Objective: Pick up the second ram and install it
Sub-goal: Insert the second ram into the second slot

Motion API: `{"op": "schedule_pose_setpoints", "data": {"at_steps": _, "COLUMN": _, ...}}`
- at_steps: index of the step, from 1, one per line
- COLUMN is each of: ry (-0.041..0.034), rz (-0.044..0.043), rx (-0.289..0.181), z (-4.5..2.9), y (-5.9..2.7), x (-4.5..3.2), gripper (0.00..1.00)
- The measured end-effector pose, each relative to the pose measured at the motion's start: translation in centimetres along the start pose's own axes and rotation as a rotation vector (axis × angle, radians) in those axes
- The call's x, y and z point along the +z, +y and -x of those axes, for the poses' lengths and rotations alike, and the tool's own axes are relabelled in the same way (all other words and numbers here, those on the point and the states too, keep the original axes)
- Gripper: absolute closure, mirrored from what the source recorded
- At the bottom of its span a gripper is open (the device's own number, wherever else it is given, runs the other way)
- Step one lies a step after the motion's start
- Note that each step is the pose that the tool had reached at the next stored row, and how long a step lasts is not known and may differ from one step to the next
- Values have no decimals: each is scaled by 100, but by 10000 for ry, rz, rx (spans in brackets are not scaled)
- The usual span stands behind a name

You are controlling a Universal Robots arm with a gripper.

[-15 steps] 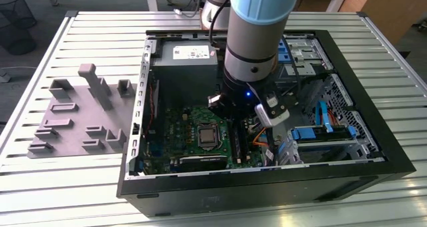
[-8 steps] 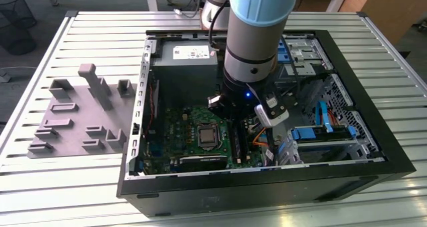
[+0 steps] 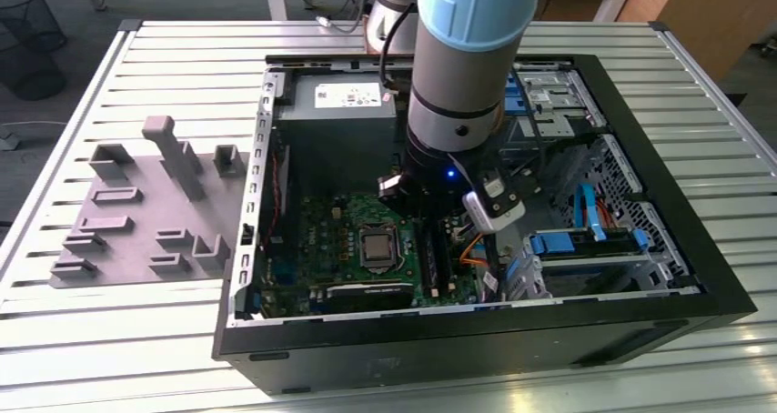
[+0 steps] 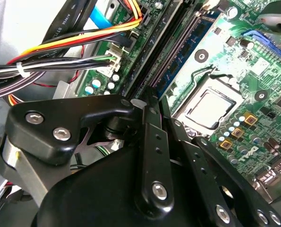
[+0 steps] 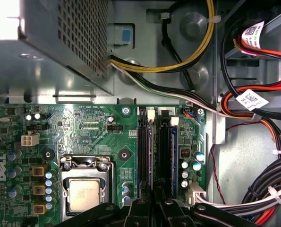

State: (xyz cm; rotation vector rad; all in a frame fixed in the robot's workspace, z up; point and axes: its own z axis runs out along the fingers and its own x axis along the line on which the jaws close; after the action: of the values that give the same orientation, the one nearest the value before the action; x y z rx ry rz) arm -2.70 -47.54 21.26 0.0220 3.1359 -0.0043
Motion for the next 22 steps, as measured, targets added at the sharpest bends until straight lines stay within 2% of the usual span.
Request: {"op": "schedule_pose_setpoints", "data": {"at_steps": 22, "ry": 1, "rz": 8, "rx": 0, "z": 0, "y": 2, "x": 64, "gripper": 86}}
